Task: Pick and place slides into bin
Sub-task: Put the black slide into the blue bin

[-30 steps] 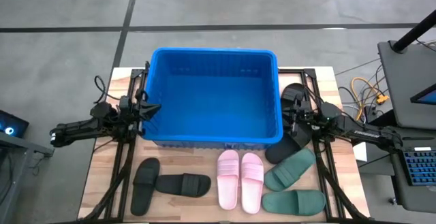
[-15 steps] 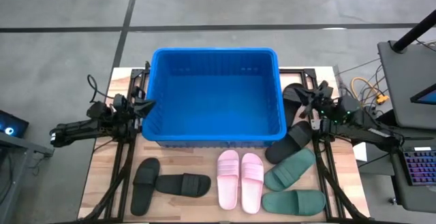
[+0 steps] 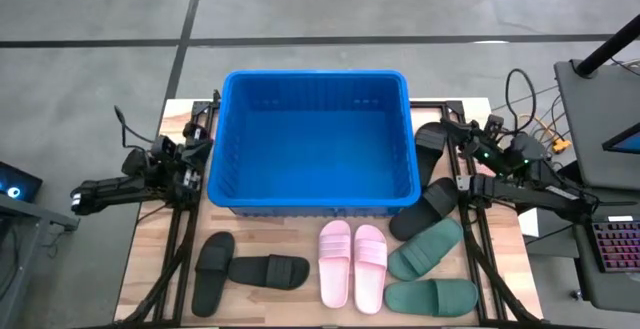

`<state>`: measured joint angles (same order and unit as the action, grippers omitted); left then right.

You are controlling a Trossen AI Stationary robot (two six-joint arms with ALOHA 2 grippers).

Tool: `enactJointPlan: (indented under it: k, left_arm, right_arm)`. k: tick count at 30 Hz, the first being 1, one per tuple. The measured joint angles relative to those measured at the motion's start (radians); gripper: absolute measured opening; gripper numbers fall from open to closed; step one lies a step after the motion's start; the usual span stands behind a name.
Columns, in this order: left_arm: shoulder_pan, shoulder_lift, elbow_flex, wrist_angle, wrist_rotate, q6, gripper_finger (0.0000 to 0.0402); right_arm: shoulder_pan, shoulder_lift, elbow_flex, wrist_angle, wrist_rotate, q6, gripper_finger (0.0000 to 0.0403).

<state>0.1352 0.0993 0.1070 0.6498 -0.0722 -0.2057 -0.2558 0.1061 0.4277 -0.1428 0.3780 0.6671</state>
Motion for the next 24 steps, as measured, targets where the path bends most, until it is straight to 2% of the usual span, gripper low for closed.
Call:
enactJointPlan:
  k: [4,6,10,14,16,24]
  left_arm:
    - [0.0,0.049,0.01,0.039,-0.096,0.001,0.0038]
    - [0.0,0.076,0.013,0.073,-0.141,-0.018,0.0059]
    - [0.0,0.131,0.02,0.203,-0.138,-0.077,0.0093]
    - [0.0,0.185,0.041,0.272,-0.044,-0.073,0.0115]
    - [-0.001,0.216,0.053,0.267,-0.043,-0.074,0.0121]
    - [0.0,0.326,0.134,0.269,-0.045,-0.076,0.0125]
  right_arm:
    - [0.0,0.087,0.057,-0.002,-0.022,0.012,0.0085]
    - [0.0,0.133,0.088,-0.011,-0.022,-0.035,0.011]
    - [0.0,0.216,0.18,-0.036,-0.084,-0.179,0.0146]
    - [0.0,0.293,0.278,-0.047,-0.195,-0.24,0.0164]
    - [0.0,0.328,0.337,-0.101,-0.216,-0.268,0.0168]
    - [0.0,0.47,0.606,-0.431,-0.115,-0.353,0.0171]
